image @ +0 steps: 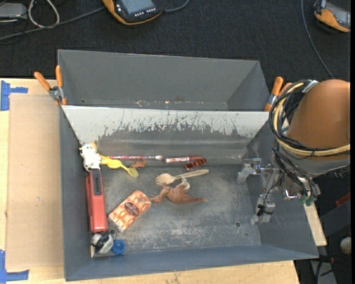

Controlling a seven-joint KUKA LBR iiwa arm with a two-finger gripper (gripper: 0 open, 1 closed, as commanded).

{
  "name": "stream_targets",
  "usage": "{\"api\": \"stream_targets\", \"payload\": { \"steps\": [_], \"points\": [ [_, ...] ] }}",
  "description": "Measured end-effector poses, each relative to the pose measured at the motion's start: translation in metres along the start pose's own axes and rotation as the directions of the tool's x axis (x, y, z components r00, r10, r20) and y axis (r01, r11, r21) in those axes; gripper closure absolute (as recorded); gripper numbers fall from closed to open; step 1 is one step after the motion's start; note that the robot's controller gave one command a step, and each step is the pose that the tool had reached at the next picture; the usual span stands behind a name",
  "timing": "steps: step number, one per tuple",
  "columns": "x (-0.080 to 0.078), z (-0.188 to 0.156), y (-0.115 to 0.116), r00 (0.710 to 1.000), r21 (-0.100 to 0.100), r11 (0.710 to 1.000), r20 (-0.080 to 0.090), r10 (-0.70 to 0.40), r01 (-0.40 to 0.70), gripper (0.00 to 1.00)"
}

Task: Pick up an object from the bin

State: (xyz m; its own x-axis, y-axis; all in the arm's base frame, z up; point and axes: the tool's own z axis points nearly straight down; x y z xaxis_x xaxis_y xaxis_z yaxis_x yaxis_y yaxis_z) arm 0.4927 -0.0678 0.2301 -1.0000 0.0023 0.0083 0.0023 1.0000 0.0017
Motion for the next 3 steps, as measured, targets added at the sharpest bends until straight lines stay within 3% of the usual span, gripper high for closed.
{"api": "stream_targets", "payload": {
  "steps": [1, 2, 3],
  "points": [
    [-0.001, -0.003, 0.000, 1.000, 0.001, 1.000, 0.007, -0.002, 0.002, 0.00],
    [-0.026, 0.062, 0.037, 0.998, 0.002, 0.998, 0.012, -0.062, 0.062, 0.00],
    [-0.074, 0.128, 0.026, 0.977, 0.007, 0.977, 0.019, -0.214, 0.214, 0.00]
  ]
}}
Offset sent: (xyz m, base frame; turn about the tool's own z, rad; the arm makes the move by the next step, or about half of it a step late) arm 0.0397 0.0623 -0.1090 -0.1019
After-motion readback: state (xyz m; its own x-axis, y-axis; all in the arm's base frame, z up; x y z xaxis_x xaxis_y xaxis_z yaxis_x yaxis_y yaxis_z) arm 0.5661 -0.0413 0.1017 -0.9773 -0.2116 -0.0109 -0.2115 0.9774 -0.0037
